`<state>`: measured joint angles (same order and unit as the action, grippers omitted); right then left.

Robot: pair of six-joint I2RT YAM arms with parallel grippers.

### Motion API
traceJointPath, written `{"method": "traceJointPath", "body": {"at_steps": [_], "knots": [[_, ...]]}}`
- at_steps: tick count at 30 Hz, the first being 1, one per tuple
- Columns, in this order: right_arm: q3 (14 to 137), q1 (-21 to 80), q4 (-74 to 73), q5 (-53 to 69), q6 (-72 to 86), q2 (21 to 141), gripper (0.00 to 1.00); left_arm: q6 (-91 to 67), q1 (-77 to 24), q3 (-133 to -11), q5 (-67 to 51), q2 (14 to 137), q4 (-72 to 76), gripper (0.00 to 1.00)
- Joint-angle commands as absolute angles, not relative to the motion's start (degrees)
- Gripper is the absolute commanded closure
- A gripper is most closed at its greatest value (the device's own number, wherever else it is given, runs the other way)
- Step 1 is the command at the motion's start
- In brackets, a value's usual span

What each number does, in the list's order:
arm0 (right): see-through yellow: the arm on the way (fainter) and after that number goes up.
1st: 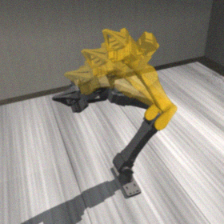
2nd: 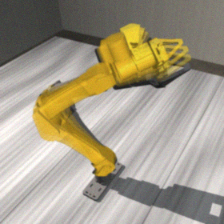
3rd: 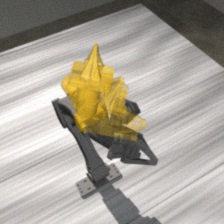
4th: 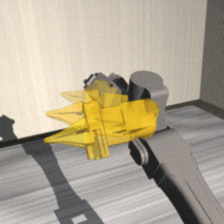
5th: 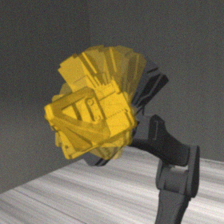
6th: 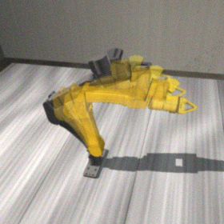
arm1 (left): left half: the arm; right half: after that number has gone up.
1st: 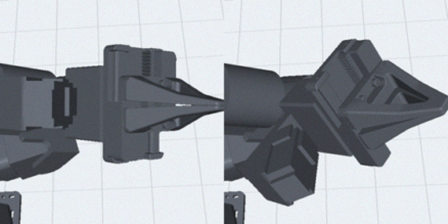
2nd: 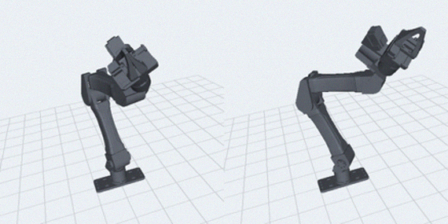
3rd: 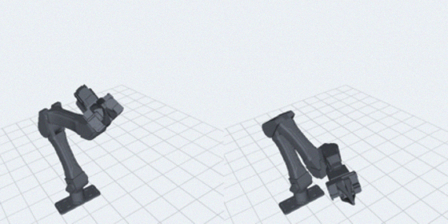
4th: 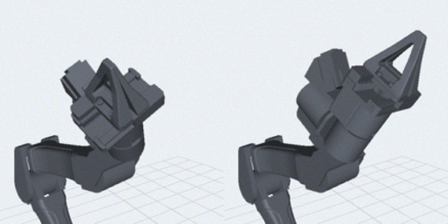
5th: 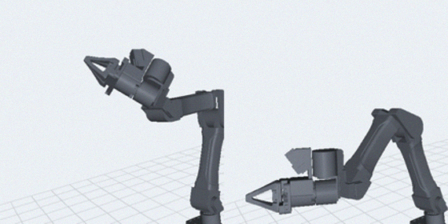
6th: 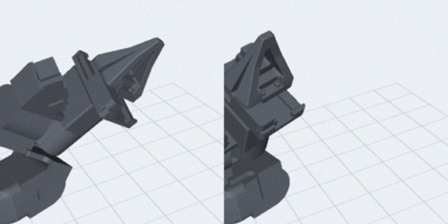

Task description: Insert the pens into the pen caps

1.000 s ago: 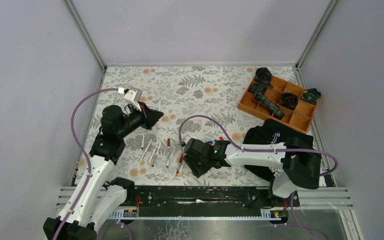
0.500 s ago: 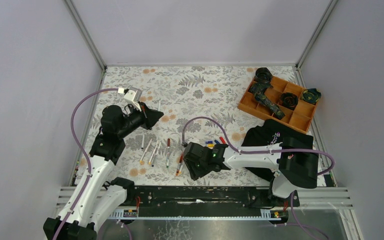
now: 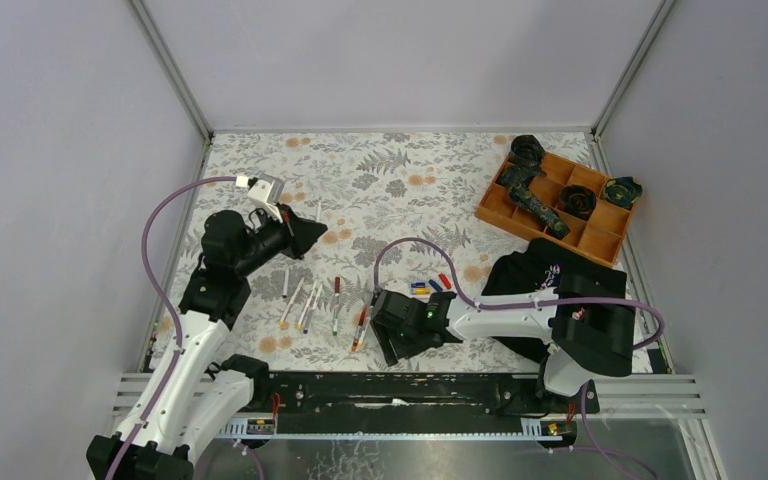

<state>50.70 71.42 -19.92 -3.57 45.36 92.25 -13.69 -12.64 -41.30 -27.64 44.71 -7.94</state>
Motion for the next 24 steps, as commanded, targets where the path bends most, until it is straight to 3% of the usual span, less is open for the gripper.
{"method": "traceJointPath", "body": {"at_steps": [1, 12, 15, 19, 24], "knots": [[52.33, 71.68, -21.16, -8.69, 46.12, 93.57, 0.29, -14.32, -12.32, -40.81, -27.59, 44.3, -4.88, 1.0], [56.62, 70.69, -23.41, -13.01, 45.7, 99.01, 0.28, -14.41, -12.34, -40.75, -28.0, 44.07, -4.67, 1.0], [57.44, 70.71, -25.51, -14.43, 46.25, 99.74, 0.35, -14.49, -12.32, -40.76, -28.13, 43.94, -4.58, 1.0], [57.93, 70.66, -29.03, -17.15, 47.49, 100.8, 0.51, -14.5, -12.32, -40.71, -28.15, 43.49, -4.48, 1.0], [57.67, 70.66, -29.91, -18.19, 48.09, 102.15, 0.61, -14.8, -12.3, -40.38, -27.84, 43.36, -4.06, 1.0]]}}
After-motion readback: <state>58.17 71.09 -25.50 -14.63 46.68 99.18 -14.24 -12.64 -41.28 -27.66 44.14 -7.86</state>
